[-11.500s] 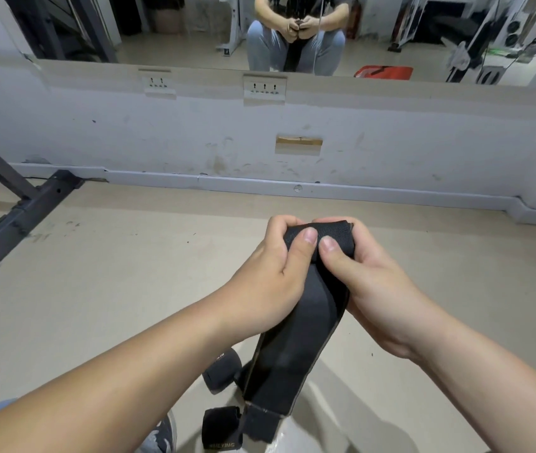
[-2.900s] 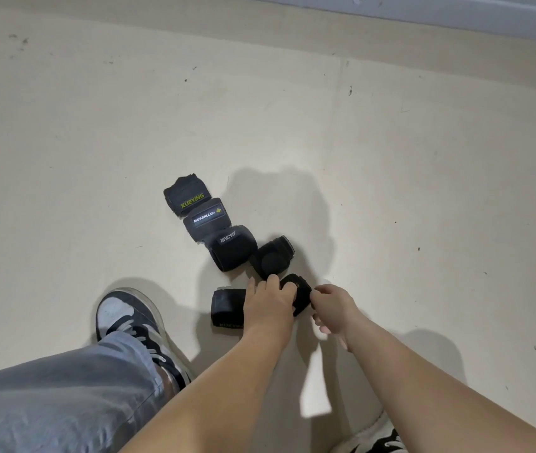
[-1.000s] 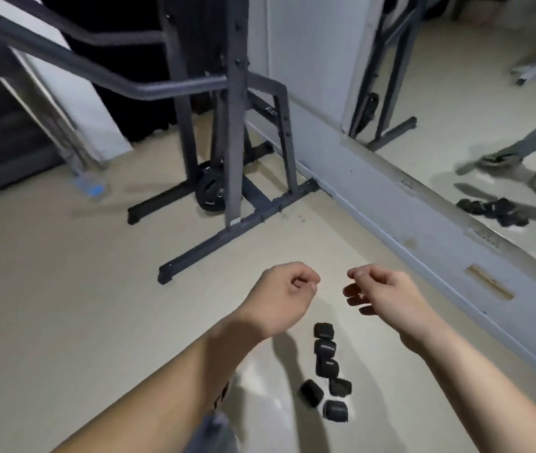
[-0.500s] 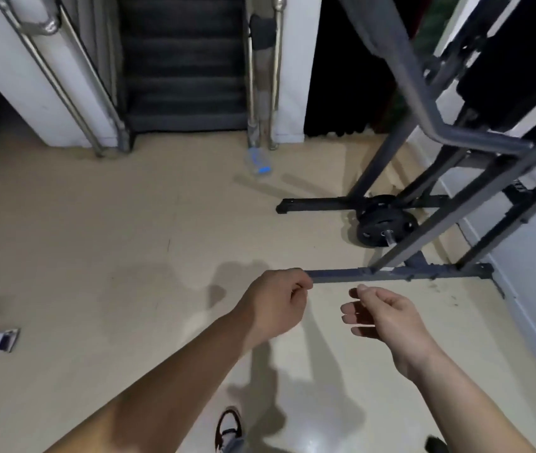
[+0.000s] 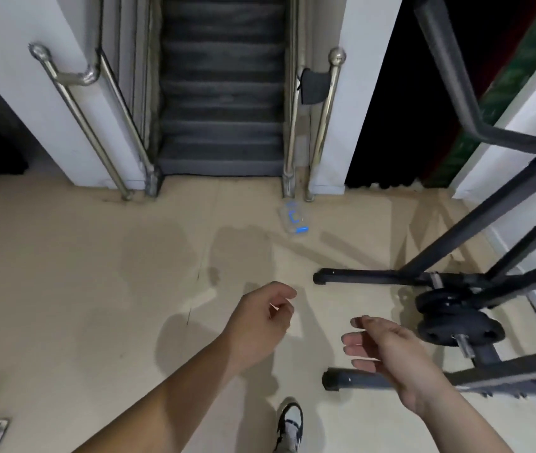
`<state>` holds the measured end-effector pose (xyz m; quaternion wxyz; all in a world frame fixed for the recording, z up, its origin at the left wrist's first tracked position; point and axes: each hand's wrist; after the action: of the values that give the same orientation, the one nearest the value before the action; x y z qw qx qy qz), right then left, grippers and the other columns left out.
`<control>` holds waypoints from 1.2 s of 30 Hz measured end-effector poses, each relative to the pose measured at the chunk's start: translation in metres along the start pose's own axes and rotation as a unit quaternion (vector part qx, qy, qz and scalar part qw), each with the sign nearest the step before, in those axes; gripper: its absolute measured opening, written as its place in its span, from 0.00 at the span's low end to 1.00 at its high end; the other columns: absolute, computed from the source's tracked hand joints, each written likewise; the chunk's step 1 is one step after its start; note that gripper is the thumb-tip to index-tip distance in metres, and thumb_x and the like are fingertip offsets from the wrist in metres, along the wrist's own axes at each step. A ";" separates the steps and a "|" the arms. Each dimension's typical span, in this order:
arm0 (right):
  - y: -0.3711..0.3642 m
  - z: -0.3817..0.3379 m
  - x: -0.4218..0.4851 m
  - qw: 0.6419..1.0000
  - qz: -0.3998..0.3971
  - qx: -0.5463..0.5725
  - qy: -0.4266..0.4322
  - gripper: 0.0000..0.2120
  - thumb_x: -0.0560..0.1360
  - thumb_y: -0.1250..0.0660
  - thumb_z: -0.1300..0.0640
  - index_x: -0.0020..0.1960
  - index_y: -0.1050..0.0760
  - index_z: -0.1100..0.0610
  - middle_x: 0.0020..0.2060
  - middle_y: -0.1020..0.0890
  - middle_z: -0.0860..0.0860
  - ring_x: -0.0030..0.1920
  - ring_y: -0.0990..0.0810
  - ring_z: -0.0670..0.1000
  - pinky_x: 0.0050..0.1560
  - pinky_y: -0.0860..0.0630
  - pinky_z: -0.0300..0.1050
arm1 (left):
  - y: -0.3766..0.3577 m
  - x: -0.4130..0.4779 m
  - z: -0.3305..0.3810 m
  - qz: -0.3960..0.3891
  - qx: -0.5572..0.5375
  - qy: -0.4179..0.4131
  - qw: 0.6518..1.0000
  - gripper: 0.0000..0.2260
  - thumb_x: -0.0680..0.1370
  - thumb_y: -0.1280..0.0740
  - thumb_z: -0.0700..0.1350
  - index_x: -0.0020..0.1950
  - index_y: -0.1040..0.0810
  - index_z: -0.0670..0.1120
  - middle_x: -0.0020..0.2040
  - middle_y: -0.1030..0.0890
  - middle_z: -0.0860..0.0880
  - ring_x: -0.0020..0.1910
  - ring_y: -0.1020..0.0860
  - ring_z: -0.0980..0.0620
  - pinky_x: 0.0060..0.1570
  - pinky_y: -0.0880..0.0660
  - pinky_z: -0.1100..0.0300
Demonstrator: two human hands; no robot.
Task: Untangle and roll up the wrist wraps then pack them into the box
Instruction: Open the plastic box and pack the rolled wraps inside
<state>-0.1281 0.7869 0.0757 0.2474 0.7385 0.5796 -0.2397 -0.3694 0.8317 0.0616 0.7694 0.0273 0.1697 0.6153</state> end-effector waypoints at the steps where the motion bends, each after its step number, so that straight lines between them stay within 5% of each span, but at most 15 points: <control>1: -0.010 -0.019 0.027 1.000 -0.013 -0.001 0.003 0.13 0.86 0.38 0.55 0.59 0.19 0.61 0.46 0.12 0.61 0.46 0.14 0.58 0.55 0.19 0.58 | 0.009 0.030 0.004 -0.001 -0.006 0.007 1.000 0.18 0.81 0.34 0.39 0.49 0.18 0.64 0.46 0.15 0.50 0.41 0.17 0.47 0.49 0.19 0.50; 11: -0.144 -0.219 0.264 0.997 -0.075 -0.008 -0.016 0.10 0.83 0.35 0.57 0.59 0.20 0.60 0.46 0.12 0.60 0.44 0.13 0.58 0.52 0.17 0.57 | 0.133 0.293 0.036 0.047 0.044 0.020 0.998 0.10 0.75 0.34 0.47 0.54 0.17 0.53 0.45 0.15 0.48 0.40 0.18 0.43 0.48 0.19 0.51; 16: -0.191 -0.266 0.406 0.998 -0.019 0.007 -0.054 0.11 0.82 0.34 0.58 0.60 0.21 0.62 0.44 0.13 0.62 0.40 0.15 0.59 0.44 0.19 0.53 | 0.177 0.479 0.014 -0.005 0.120 -0.012 0.993 0.08 0.81 0.33 0.40 0.53 0.18 0.53 0.42 0.18 0.57 0.33 0.24 0.61 0.42 0.24 0.62; 22: -0.208 -0.315 0.542 0.991 0.050 0.009 -0.124 0.10 0.83 0.35 0.57 0.58 0.21 0.63 0.40 0.13 0.60 0.39 0.15 0.59 0.38 0.22 0.48 | 0.184 0.664 0.010 -0.100 0.196 0.010 0.975 0.10 0.81 0.35 0.44 0.59 0.18 0.53 0.48 0.17 0.55 0.39 0.21 0.55 0.51 0.21 0.59; 25: -0.205 -0.335 0.606 0.991 0.047 0.000 -0.128 0.09 0.82 0.34 0.56 0.56 0.20 0.61 0.43 0.12 0.61 0.40 0.14 0.57 0.44 0.20 0.50 | 0.169 0.736 0.001 -0.138 0.247 0.029 0.959 0.11 0.80 0.36 0.44 0.61 0.19 0.51 0.52 0.16 0.53 0.45 0.20 0.53 0.55 0.22 0.59; 30: -0.188 -0.315 0.725 0.984 0.080 -0.023 -0.156 0.08 0.82 0.34 0.54 0.54 0.19 0.58 0.44 0.11 0.59 0.38 0.15 0.56 0.41 0.22 0.47 | 0.119 0.840 -0.056 -0.198 0.287 0.090 0.933 0.13 0.81 0.36 0.44 0.64 0.20 0.50 0.56 0.19 0.54 0.54 0.21 0.53 0.54 0.27 0.63; 36: -0.188 -0.191 0.895 0.957 0.140 0.036 -0.251 0.09 0.82 0.35 0.56 0.50 0.22 0.62 0.38 0.20 0.58 0.34 0.24 0.56 0.34 0.32 0.43 | 0.042 0.967 -0.213 -0.237 0.294 0.131 0.917 0.13 0.82 0.37 0.44 0.65 0.22 0.49 0.62 0.19 0.53 0.60 0.21 0.52 0.53 0.29 0.64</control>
<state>-0.1076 1.6092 -0.3686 0.3897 0.7366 0.3805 -0.4010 -0.2925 1.7303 -0.3486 0.8210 0.1306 0.4435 0.3350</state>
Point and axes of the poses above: each hand's wrist, its own x-axis towards the middle knuckle, its own y-axis out of the back of the hand, z = x × y
